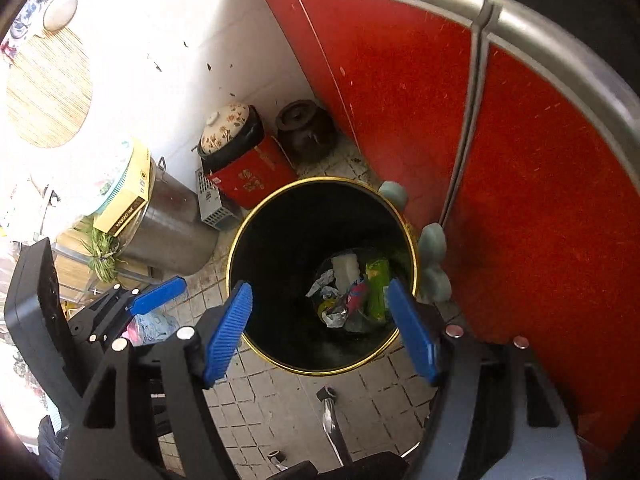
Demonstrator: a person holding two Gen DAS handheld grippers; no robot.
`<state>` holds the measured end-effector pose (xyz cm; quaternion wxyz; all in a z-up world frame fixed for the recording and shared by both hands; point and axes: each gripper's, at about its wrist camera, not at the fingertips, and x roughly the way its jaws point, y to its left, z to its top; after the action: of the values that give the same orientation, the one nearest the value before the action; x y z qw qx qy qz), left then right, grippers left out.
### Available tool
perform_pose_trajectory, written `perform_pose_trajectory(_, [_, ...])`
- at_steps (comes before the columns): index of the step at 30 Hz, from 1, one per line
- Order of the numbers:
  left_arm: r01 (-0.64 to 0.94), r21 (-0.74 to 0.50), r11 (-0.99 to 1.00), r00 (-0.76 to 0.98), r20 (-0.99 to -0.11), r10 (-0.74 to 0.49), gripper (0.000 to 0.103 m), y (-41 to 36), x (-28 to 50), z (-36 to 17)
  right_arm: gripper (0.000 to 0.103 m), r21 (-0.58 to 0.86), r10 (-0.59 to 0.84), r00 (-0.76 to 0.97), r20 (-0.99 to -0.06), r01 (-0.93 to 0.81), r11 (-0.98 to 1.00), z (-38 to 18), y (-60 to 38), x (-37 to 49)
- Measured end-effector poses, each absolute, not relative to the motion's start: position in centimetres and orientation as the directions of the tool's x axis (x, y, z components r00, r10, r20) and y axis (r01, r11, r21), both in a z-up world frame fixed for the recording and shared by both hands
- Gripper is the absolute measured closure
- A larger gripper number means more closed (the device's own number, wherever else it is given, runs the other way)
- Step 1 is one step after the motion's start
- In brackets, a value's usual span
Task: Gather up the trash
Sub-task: 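Open the left tool over the bin while the right tool releases the cup, then move both open tools back up to the countertop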
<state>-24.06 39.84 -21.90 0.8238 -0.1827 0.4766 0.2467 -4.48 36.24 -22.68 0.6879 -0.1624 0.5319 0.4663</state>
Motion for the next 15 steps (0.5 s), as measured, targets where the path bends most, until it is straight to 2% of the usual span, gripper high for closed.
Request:
perform_pose_trajectory(4, [-0.554, -0.049, 0.831, 0.462, -0.849, 0.258, 0.03, 38.7, -23.4, -18.9, 0.034, 0.261, 0.52, 0.05, -0.853, -0.821, 0.507, -18.3, 33.9, -4.7])
perform_pose_trajectory(7, [-0.504, -0.025, 0.863, 0.512, -0.813, 0.276, 0.021, 36.7, -22.2, -15.4, 0.034, 0.235, 0.563, 0.116, -0.818, -0.826, 0.512, -13.5, 30.5, -4.6])
perform_pose_trajectory(9, [-0.459, 0.006, 0.888, 0.545, -0.788, 0.287, 0.018, 35.1, -21.0, -13.1, 0.03, 0.21, 0.59, 0.182, -0.787, -0.82, 0.533, -10.0, 27.2, -4.1])
perform_pose_trajectory(11, [-0.382, 0.048, 0.923, 0.592, -0.754, 0.284, 0.014, 32.5, -18.9, -10.2, 0.024, 0.184, 0.609, 0.255, -0.751, -0.805, 0.564, -6.9, 23.2, -3.5])
perform_pose_trajectory(15, [-0.22, 0.087, 0.972, 0.666, -0.714, 0.215, 0.012, 26.9, -14.6, -6.2, 0.024, 0.131, 0.583, 0.401, -0.706, -0.735, 0.665, -2.0, 14.4, -1.6])
